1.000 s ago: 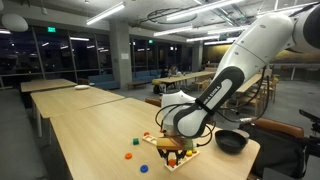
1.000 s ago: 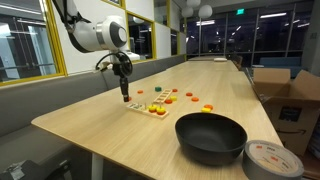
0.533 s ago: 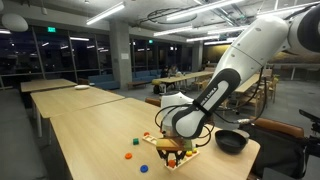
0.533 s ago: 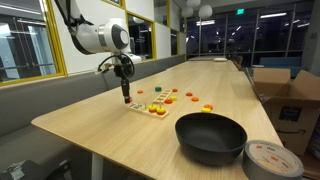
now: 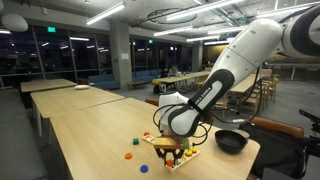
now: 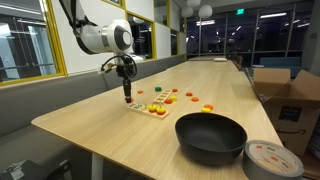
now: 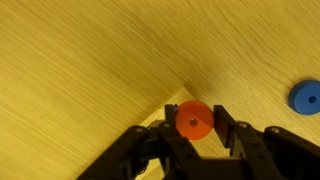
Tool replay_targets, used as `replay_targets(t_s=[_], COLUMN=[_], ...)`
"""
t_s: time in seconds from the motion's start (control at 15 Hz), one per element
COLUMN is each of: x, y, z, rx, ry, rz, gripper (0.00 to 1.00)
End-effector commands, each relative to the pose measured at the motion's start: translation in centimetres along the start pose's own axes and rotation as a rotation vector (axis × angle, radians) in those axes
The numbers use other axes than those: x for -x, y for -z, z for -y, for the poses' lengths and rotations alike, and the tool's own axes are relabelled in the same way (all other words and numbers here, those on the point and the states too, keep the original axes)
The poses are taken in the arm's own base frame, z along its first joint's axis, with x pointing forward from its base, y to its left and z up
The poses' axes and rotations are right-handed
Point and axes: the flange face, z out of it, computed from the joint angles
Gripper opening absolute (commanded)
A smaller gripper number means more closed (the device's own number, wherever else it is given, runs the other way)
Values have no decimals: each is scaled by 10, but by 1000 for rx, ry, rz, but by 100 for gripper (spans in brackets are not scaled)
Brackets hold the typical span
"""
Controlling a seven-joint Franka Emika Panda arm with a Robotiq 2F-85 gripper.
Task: Pick up the orange object and put it on the wooden object
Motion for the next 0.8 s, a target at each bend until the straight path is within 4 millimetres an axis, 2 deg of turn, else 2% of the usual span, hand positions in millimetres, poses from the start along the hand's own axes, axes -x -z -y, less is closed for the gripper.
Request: replay_targets(t_s=[0.0, 0.73], x=[-9, -23], y=[2, -6], z=[8, 8], rx=[-1, -3], ry=[2, -17], rz=[28, 56], gripper=[18, 18])
